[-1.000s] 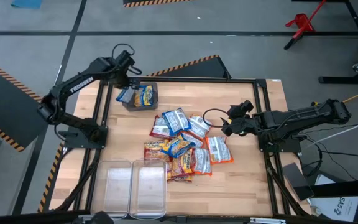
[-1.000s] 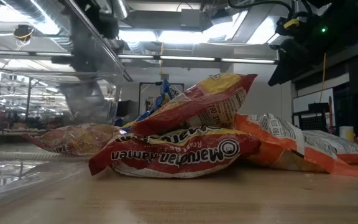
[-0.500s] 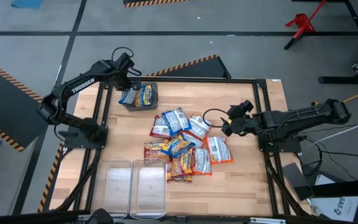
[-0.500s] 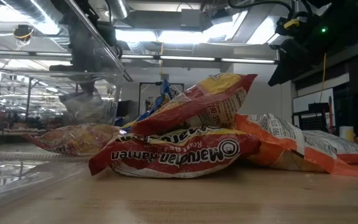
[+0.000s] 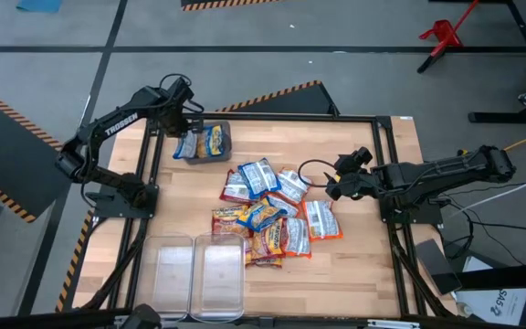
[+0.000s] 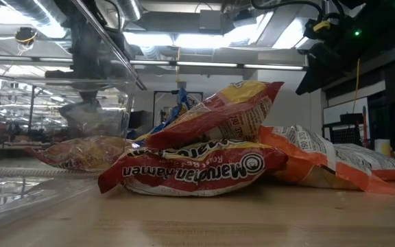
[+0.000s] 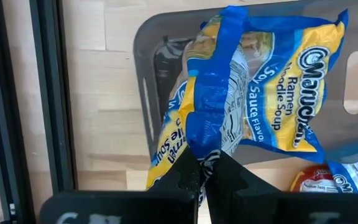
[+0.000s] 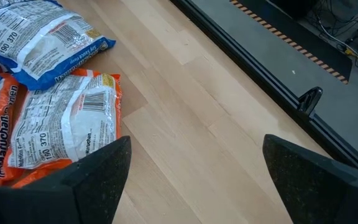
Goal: Sort Maruchan noodles
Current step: Put the blue noodle pack into the black bin
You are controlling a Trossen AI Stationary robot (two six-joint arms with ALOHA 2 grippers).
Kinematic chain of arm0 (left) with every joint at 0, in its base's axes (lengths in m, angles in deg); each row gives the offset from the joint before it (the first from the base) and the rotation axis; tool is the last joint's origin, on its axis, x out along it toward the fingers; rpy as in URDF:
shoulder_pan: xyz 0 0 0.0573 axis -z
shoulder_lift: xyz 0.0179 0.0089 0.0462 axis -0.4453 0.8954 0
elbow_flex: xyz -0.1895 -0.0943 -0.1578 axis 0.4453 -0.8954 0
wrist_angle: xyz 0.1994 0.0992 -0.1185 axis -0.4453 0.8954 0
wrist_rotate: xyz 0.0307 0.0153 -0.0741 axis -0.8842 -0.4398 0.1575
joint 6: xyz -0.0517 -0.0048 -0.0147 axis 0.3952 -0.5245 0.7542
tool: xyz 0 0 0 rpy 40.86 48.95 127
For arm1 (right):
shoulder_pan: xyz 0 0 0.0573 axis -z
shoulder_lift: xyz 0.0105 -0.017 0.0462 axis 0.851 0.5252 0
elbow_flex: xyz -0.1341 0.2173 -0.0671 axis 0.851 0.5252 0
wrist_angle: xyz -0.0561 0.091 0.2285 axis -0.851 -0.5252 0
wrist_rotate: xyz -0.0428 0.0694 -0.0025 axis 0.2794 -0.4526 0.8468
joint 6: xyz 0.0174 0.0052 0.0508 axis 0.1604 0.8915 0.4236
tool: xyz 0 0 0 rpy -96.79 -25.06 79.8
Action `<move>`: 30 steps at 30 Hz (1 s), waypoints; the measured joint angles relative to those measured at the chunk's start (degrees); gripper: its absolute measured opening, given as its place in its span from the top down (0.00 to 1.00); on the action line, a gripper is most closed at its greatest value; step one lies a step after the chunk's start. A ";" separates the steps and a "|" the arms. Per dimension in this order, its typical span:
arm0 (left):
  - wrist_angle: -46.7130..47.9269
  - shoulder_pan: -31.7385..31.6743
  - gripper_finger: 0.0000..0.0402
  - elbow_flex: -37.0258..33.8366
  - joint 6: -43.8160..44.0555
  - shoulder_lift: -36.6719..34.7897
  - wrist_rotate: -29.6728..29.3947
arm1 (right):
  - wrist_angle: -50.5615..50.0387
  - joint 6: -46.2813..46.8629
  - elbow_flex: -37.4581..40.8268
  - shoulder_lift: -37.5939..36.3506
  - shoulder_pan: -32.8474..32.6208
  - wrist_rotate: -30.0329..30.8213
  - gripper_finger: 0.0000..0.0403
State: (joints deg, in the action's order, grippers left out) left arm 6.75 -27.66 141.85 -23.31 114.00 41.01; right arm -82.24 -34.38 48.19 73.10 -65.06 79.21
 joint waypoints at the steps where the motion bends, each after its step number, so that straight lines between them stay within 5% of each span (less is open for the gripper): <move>1: -0.03 -0.02 1.00 0.00 0.27 0.00 -0.06 | 0.00 -0.02 0.00 0.02 0.00 0.16 0.13; 22: -0.80 -3.91 1.00 0.00 -1.25 5.02 0.25 | 0.00 -0.02 0.00 0.00 0.01 1.01 0.13; 30: -3.80 -3.87 0.93 0.00 -2.77 7.23 -2.58 | -0.09 -0.02 0.00 0.00 0.00 0.94 0.13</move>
State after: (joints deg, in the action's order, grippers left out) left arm 2.95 -31.53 141.85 -26.08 121.23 38.42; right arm -82.32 -34.40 48.19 73.10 -65.06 80.15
